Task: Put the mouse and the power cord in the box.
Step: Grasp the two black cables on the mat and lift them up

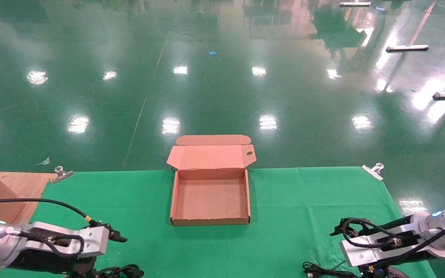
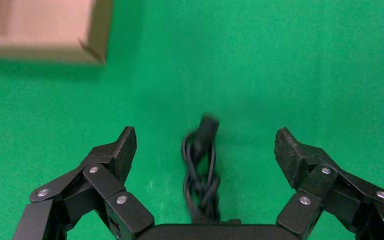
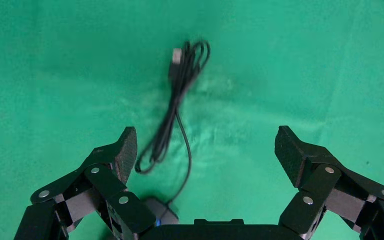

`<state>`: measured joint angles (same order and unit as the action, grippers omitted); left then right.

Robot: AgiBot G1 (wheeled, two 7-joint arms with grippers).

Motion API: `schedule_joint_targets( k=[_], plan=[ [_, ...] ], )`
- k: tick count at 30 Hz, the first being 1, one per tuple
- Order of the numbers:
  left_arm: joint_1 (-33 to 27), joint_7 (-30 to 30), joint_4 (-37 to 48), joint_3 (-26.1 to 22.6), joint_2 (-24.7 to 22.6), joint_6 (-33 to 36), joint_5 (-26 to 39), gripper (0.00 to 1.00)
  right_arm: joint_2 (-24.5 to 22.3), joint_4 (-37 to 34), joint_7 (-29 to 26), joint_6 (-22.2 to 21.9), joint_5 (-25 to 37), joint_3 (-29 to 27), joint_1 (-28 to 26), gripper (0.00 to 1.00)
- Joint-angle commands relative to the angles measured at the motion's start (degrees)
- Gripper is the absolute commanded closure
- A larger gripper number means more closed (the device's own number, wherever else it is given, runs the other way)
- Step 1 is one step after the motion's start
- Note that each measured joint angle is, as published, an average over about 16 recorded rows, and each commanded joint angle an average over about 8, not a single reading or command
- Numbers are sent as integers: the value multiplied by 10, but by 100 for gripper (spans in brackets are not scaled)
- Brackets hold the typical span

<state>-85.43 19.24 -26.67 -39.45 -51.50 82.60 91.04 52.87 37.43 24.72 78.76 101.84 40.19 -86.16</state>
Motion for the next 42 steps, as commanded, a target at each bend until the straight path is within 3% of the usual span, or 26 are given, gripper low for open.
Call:
schedule_joint_targets(
  k=[1,17,40,42],
  plan=[
    [-17,23,27,-15,-13,-12,29,0,13,-26,18,-18,25,11,-9,0],
    [-35,115,178,-40,-66,-68,72,0,98,-179,103,-60,40,26,-21,0],
    [-38,152,250,-39,-83,-139,73,0,142,-296,177,-109,54,35,-41,0],
    [-38,153,253,-38,-83,-141,72,7,144,-303,181,-110,55,35,-42,7]
  ],
)
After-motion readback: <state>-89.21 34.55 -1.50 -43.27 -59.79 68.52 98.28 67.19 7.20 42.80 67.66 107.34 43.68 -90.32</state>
